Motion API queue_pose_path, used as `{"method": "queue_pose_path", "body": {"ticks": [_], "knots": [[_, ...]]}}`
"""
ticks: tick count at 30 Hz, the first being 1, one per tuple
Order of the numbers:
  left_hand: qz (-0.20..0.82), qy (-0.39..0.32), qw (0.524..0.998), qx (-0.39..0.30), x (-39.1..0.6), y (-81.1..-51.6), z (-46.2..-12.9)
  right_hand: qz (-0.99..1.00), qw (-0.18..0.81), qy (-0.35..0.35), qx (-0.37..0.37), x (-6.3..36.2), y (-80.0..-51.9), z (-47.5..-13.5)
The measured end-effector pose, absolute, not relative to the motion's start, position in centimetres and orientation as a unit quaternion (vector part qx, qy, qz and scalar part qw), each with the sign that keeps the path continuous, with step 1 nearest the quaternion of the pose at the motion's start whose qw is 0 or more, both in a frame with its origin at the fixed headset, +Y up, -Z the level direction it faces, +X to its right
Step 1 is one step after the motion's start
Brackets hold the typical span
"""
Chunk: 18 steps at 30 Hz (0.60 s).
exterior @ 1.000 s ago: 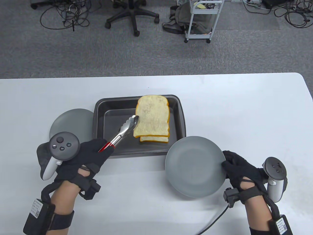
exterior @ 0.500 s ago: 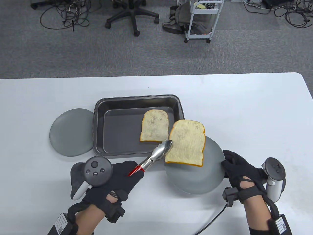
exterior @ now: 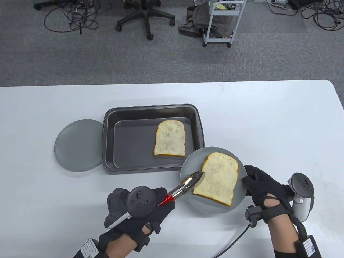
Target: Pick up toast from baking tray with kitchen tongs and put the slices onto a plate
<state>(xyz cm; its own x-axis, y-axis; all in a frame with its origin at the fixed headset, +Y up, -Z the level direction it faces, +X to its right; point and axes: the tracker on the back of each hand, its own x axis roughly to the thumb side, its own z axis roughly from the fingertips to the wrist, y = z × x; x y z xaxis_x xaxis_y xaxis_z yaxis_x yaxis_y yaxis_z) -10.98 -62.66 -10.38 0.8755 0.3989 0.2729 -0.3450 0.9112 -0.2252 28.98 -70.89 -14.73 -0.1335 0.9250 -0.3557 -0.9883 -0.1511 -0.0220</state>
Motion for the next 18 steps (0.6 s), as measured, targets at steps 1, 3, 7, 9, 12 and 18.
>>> {"method": "queue_pose_path", "body": {"ticks": [1,3,7,9,12,18], "knots": [[0.189,-0.159,0.965,-0.082,-10.7,-62.6,-10.3,0.745,0.642,0.11,-0.144,29.0,-70.9,-14.7],[0.181,-0.161,0.967,-0.084,-10.5,-62.6,-10.3,0.746,0.641,0.11,-0.143,29.0,-70.8,-14.7],[0.183,-0.157,0.967,-0.087,-10.6,-62.8,-10.5,0.745,0.643,0.108,-0.142,29.0,-70.8,-14.7],[0.184,-0.154,0.968,-0.079,-10.8,-62.8,-10.5,0.743,0.645,0.107,-0.142,29.1,-70.8,-14.8],[0.214,-0.145,0.964,-0.066,-11.4,-62.5,-10.9,0.745,0.642,0.11,-0.142,29.1,-70.8,-14.8],[0.271,-0.087,0.958,-0.045,-14.5,-61.0,-13.4,0.747,0.64,0.114,-0.138,29.1,-70.9,-14.8]]}}
